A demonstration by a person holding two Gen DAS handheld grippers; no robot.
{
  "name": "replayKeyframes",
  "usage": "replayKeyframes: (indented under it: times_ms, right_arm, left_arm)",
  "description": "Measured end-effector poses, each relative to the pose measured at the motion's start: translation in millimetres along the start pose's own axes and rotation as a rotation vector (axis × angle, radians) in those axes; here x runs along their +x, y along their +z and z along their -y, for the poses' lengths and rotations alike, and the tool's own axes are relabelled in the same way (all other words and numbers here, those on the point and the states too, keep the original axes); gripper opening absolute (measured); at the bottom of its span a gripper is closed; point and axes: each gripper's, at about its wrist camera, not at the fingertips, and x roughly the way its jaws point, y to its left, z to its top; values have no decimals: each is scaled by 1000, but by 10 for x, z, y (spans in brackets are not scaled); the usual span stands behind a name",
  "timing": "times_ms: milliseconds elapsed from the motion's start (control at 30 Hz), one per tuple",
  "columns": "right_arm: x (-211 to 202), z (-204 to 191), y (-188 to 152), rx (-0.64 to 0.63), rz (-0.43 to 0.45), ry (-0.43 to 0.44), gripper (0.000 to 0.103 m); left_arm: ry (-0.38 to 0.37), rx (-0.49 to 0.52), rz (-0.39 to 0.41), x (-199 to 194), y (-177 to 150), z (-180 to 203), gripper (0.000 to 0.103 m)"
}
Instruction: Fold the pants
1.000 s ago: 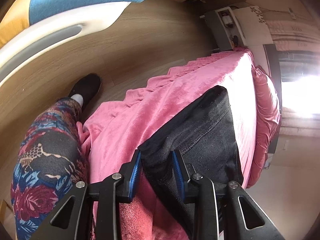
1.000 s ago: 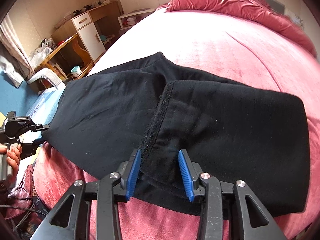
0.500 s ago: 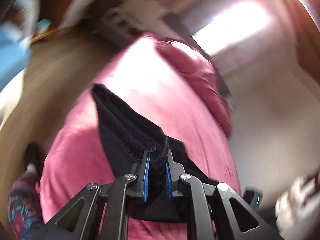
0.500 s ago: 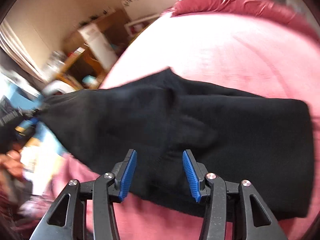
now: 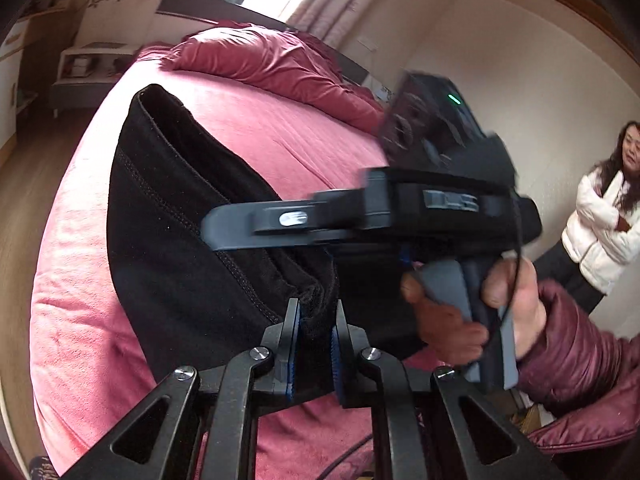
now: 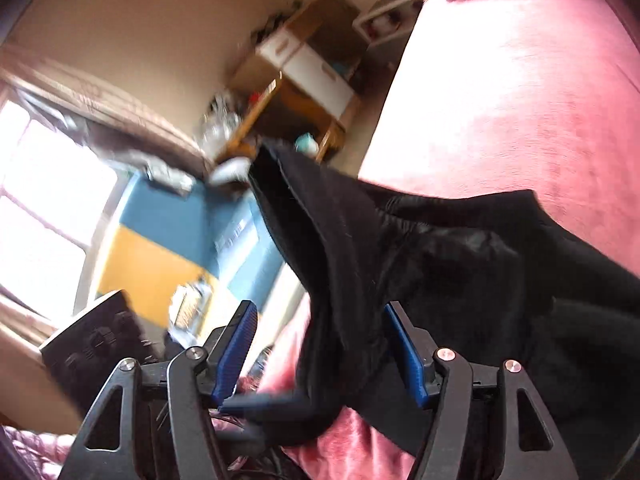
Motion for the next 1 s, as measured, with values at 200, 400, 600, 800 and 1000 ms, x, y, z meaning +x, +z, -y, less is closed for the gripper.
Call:
replayKeyframes:
  times_ms: [200,400,600,800,1000]
  right_arm:
    - [108,-40,-11,-45,-13,-95,13]
    - [-247,-3,-54,22,52,-55,13]
    - [-732,-49,-138,41,135,-23,13]
    - [-1242,102,-333,98,226,-34,13]
    - [-1675,609,-676,218,275,-103,13]
  left_arm:
    - [-74,-54,18,-185,46,-158,22]
    - [-115,-327,153,-570,10,-854,26]
    - [15,-403,104,-370,31,-1135,26]
    - [-16,-353,48,44,127,-885,26]
    - [-62,-259,-55,560,170,-415,26]
